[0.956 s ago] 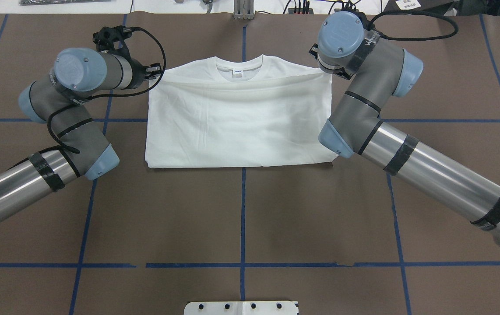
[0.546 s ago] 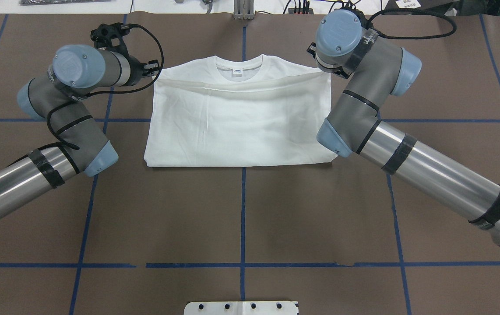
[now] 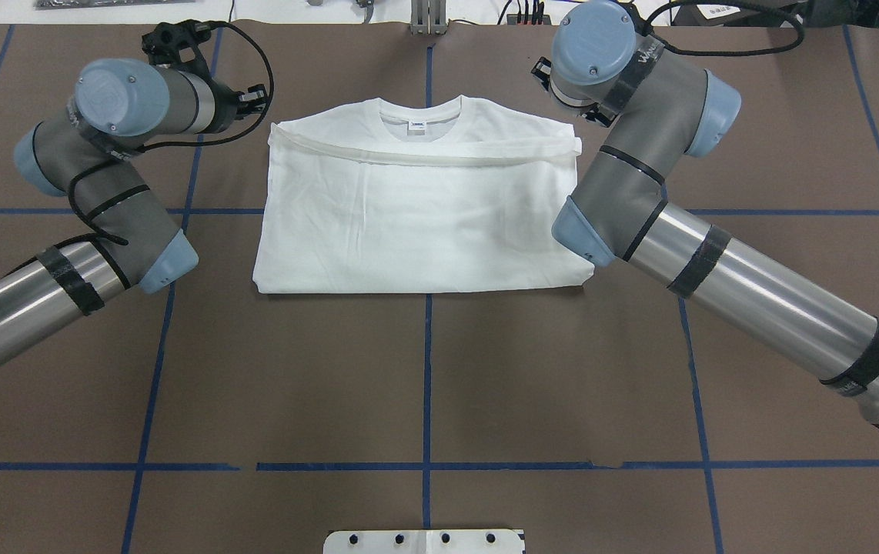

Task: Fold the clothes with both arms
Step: 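Release the hem near the collar and raise both grippers, then move the right gripper down to the folded shirt's corner nearest it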

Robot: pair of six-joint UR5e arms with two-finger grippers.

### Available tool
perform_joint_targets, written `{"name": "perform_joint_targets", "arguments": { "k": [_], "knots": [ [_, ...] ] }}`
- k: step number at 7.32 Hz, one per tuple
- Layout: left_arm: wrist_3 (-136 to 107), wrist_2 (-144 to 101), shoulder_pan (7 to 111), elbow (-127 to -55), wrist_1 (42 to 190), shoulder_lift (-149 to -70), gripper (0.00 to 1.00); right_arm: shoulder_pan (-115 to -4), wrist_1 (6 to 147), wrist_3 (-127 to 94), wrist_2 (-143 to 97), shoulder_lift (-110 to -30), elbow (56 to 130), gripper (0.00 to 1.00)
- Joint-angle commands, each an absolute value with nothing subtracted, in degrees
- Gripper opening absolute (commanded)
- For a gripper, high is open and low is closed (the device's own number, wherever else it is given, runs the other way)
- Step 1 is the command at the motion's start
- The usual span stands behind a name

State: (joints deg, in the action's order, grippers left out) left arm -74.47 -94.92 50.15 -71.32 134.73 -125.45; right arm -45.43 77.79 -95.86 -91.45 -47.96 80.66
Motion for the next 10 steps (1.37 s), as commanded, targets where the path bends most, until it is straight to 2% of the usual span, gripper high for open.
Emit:
{"name": "perform_joint_targets", "arguments": {
  "k": [1, 2, 8, 9, 10],
  "knots": [
    [-74.27, -95.18, 51.15, -71.46, 134.82, -125.51, 0.45, -41.25, 77.78, -98.87, -91.49, -60.92, 97.47, 0.58],
    [-74.35, -95.19, 51.33, -71.46, 134.82, -125.59, 0.45, -38.61, 77.70, -101.92, -91.49, -65.26, 101.65, 0.62],
    [-74.27, -94.92, 51.94, -71.81, 134.65, -125.16, 0.45, -28.67, 77.70, -111.88, -90.09, -69.61, 101.61, 0.66],
    [-74.01, -94.92, 51.94, -71.89, 134.65, -125.07, 0.45, -28.65, 77.70, -111.62, -89.65, -69.52, 101.25, 0.64],
    [-74.09, -94.83, 51.94, -72.33, 134.47, -124.98, 0.45, -28.57, 77.70, -111.62, -89.39, -69.17, 100.90, 0.45]
  ]
}}
